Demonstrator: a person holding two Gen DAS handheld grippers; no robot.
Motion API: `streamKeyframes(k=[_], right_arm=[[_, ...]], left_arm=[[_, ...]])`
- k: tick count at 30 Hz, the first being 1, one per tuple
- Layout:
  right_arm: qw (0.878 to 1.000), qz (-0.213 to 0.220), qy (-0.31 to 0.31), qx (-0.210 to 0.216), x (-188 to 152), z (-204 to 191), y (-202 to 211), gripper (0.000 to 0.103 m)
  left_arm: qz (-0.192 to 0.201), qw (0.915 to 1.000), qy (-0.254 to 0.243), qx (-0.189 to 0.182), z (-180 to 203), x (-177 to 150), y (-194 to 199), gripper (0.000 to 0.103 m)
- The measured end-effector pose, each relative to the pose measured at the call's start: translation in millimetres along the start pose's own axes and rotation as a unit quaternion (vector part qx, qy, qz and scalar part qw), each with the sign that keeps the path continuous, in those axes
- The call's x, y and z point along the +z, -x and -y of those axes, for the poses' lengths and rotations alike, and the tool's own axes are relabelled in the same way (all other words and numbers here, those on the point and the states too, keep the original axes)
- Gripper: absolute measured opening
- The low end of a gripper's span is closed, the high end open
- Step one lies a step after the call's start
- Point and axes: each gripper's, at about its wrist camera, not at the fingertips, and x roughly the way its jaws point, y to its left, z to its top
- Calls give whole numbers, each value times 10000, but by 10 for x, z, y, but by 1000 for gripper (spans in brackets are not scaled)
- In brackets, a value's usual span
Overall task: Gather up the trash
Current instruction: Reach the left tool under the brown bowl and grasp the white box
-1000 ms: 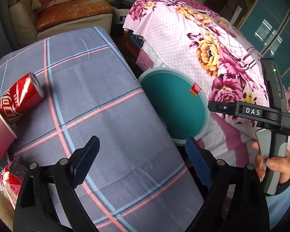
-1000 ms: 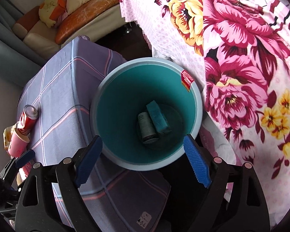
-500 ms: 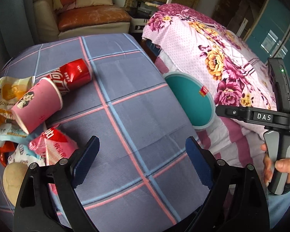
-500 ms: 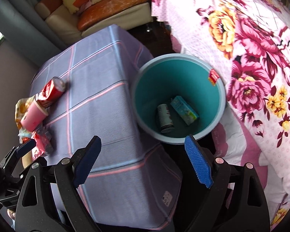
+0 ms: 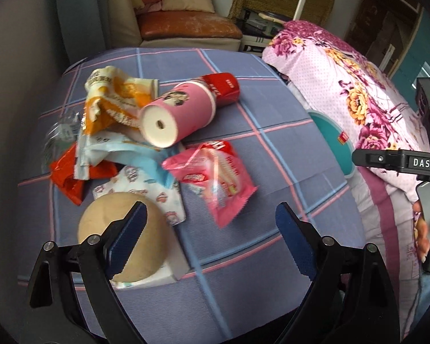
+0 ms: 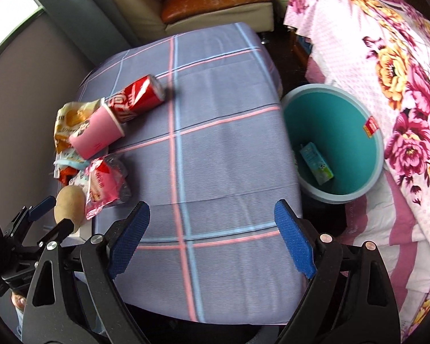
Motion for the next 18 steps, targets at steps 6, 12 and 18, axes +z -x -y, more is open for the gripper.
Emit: streamKeyframes(k=[6,12,18], right_arm=[[9994,-241,226,43,-35,-358,-211,84],[9983,-403,408,60,-48,-624,-350,84],[9968,-511,622,17,-24,-811,-424,84]], left_arm=[[-170,9986,411,284,-584,-192,-33,91],[-311,9979,467,324,-869,-370,-106,92],[-187,9972,709,174,-1211,-603,-16,92]])
